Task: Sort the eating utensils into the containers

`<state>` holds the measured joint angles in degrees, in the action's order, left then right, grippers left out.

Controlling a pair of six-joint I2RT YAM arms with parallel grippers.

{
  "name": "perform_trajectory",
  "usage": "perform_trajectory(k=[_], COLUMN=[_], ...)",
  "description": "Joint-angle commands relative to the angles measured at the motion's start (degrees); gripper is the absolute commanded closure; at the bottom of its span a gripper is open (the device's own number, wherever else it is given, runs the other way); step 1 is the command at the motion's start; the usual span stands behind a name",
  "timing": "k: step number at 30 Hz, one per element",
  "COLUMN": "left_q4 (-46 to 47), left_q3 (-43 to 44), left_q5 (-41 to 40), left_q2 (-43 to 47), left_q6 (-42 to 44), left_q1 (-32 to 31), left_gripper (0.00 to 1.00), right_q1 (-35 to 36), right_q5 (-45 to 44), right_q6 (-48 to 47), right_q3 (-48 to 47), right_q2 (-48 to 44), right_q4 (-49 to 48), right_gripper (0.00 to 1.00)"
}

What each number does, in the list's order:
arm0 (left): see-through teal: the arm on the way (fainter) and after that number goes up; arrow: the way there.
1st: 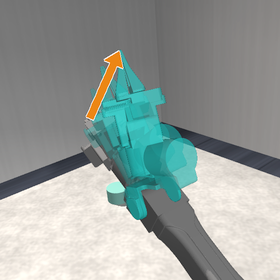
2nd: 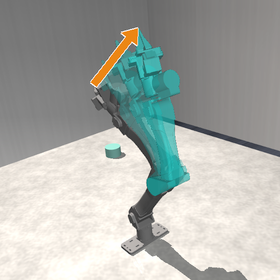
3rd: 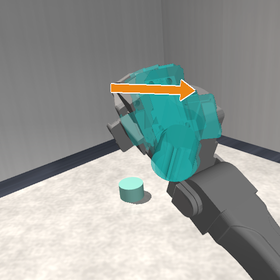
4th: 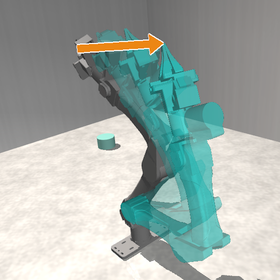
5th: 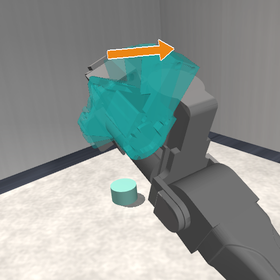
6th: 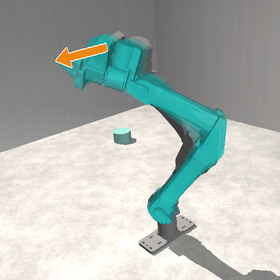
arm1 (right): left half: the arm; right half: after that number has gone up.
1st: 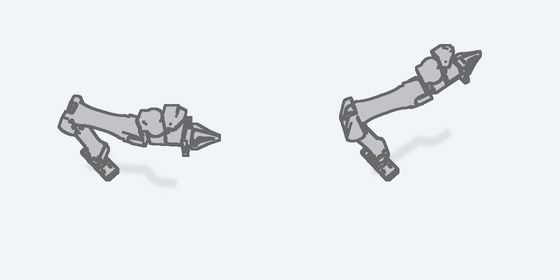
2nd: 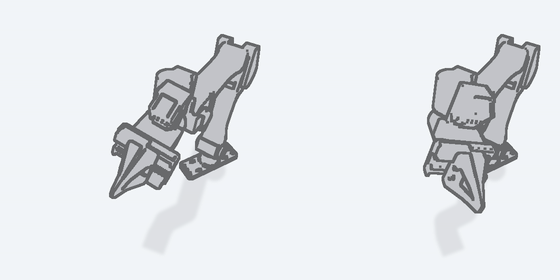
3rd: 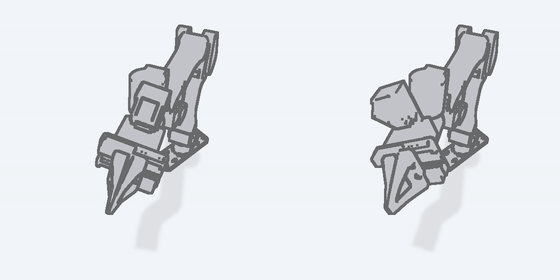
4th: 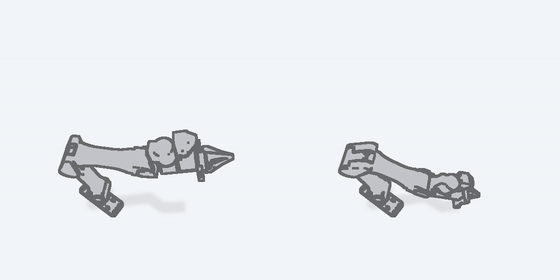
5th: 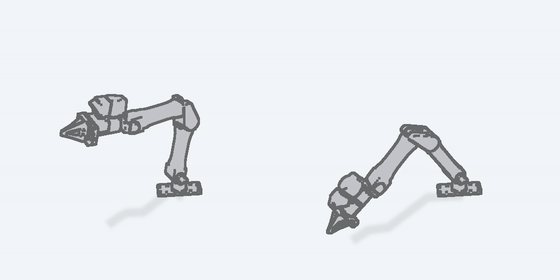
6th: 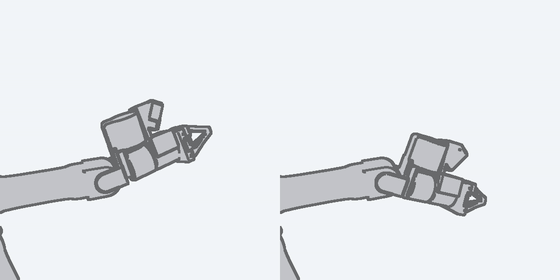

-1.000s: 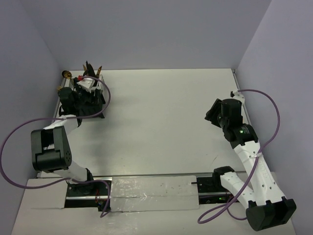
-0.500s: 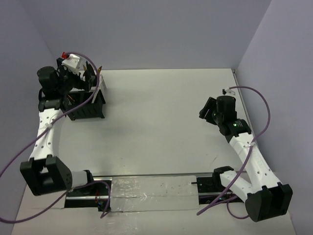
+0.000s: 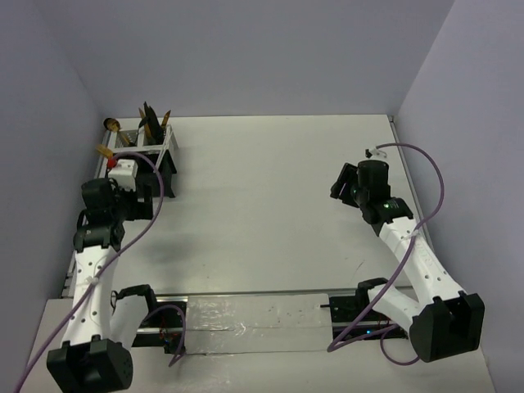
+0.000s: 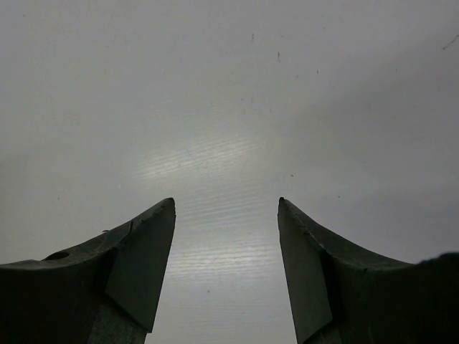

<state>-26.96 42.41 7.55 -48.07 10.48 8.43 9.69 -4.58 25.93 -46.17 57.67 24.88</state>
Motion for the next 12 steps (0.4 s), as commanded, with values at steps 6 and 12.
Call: perform_trajectory(k=[6,12], left_q4=[7.4,8.5], left_q3=[-4.4,-4.5], left_q5=[-10.1,-12.0], left_q2=[7.6,9.0], left_q6=[-7.7,-11.9], left_q1=[1.9,2.0], left_gripper=[0.01,0.01], right_q1=[-0.3,-0.4], right_q5=[-2.2,-1.3], right_q6=[-2.1,-2.2], right_q3=[5.5,7.1], right_q2=[-5.9,-10.0], right_q4=[-4.8,-4.3], right_gripper=[0.34,0.33])
